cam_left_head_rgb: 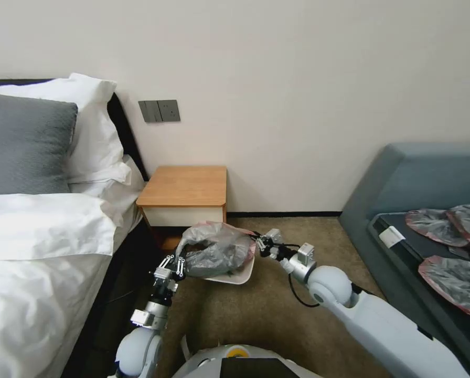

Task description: Pick up the garbage bag from the table and place it over the trash can.

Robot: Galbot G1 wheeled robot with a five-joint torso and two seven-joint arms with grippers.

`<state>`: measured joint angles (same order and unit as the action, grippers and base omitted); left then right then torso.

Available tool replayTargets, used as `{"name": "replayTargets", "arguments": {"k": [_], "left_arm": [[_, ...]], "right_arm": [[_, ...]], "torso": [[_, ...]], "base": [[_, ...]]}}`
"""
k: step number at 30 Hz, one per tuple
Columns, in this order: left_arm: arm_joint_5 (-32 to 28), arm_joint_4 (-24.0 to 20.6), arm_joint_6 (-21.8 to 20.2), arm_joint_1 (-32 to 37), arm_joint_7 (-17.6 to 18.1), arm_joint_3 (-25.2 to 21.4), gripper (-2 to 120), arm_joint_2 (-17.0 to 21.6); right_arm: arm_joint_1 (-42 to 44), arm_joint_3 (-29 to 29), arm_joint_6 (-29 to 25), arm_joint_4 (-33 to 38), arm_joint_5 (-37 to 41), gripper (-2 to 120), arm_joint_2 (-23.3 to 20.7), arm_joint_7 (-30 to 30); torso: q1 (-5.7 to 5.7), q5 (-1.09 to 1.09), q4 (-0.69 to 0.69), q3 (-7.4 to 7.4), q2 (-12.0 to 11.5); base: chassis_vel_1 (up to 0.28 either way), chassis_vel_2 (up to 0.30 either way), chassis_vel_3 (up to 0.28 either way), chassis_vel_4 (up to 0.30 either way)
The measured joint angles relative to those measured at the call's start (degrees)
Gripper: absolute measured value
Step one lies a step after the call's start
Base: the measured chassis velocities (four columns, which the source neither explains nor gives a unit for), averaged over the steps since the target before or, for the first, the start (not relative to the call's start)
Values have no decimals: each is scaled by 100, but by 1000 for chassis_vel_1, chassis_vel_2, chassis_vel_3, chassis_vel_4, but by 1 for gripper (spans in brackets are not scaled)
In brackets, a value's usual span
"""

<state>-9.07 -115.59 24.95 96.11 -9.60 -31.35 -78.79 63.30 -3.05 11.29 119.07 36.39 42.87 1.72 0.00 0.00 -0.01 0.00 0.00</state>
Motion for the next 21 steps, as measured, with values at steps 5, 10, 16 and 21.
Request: {"name": "replayTargets", "arguments": {"k": [5, 10, 16, 21], "left_arm": [[-97, -14, -91, 12, 125, 34, 8, -3], [-437, -298, -638, 62, 457, 189, 8, -1], [-700, -536, -1090, 80, 795, 228, 8, -2], [-812, -609, -1462, 66, 1226, 224, 8, -17]], "right_arm": [[256, -206, -37, -15, -110, 0, -104, 127], [436, -250, -74, -9, -284, 19, -238, 380], [518, -360, -109, 6, -372, 37, -360, 537], [723, -540, -187, 109, -529, 58, -517, 715]], "torso": [[0, 0, 0, 0, 0], [0, 0, 0, 0, 0], [0, 1, 0, 0, 0], [0, 0, 0, 0, 0]], "base": [[0, 0, 0, 0], [0, 0, 0, 0], [0, 0, 0, 0], [0, 0, 0, 0]]}}
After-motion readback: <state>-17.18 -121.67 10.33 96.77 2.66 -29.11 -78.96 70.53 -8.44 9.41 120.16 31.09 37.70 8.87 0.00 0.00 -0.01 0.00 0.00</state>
